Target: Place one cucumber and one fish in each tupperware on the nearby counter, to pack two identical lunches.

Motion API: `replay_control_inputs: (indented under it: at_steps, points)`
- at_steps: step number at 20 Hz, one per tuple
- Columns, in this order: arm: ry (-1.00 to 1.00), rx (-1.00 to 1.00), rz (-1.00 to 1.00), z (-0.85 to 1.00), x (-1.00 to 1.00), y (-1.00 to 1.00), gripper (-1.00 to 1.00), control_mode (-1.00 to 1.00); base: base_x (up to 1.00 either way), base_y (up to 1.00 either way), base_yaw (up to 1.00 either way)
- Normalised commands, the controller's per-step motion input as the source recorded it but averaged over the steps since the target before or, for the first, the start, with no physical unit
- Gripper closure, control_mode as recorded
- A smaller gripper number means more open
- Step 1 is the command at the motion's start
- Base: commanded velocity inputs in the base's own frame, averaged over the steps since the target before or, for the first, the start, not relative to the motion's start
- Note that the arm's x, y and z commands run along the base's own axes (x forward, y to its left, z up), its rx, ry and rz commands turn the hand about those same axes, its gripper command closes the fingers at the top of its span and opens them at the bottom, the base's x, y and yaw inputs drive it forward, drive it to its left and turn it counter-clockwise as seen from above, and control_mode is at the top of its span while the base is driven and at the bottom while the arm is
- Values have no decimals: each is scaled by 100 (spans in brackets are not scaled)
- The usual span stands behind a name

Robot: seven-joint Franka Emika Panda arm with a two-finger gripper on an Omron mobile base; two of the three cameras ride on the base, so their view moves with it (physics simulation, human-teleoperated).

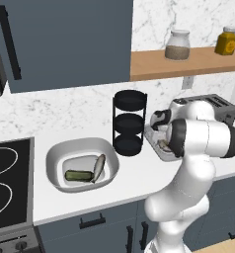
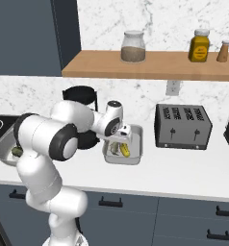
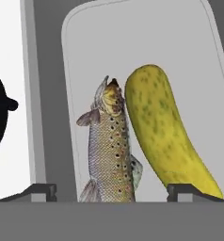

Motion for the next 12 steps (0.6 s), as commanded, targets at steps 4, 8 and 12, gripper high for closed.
replay_control_inputs:
  at_steps: [4, 8, 12]
  points:
    - [-11, 0, 0, 61, -69, 0, -100, -100, 0, 0, 0]
    - [-8, 0, 0, 59, -78, 0, -100, -100, 0, 0, 0]
    - [-6, 0, 0, 54, -89, 1, -100, -100, 0, 0, 0]
